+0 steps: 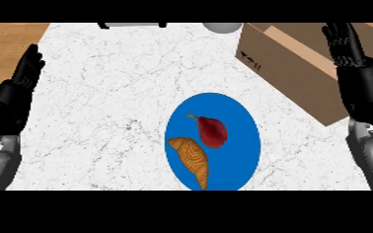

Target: Pick the pear from the plate and place it in the cardboard box

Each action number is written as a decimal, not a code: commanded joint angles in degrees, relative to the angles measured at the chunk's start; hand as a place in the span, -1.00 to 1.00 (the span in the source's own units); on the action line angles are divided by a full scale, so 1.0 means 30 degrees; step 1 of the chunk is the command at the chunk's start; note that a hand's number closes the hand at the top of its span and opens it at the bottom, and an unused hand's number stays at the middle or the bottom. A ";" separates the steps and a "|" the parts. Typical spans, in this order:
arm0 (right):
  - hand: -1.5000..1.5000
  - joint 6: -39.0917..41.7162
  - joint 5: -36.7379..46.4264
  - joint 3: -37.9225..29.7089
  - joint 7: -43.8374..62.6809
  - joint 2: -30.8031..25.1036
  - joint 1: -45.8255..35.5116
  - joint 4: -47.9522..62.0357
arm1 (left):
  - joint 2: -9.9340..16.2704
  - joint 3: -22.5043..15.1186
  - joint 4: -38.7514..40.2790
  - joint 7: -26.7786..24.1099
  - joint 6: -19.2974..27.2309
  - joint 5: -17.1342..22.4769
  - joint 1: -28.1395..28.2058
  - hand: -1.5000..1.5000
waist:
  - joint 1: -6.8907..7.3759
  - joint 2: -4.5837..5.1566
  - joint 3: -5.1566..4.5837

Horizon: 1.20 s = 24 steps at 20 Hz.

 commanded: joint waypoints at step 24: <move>-1.00 1.0750 0.4540 0.6048 -0.0880 -0.3381 -0.6267 0.1143 | -0.2578 0.0581 -0.2418 0.3315 -0.2436 0.5348 0.3211 0.00 | 0.0332 0.0409 -0.0632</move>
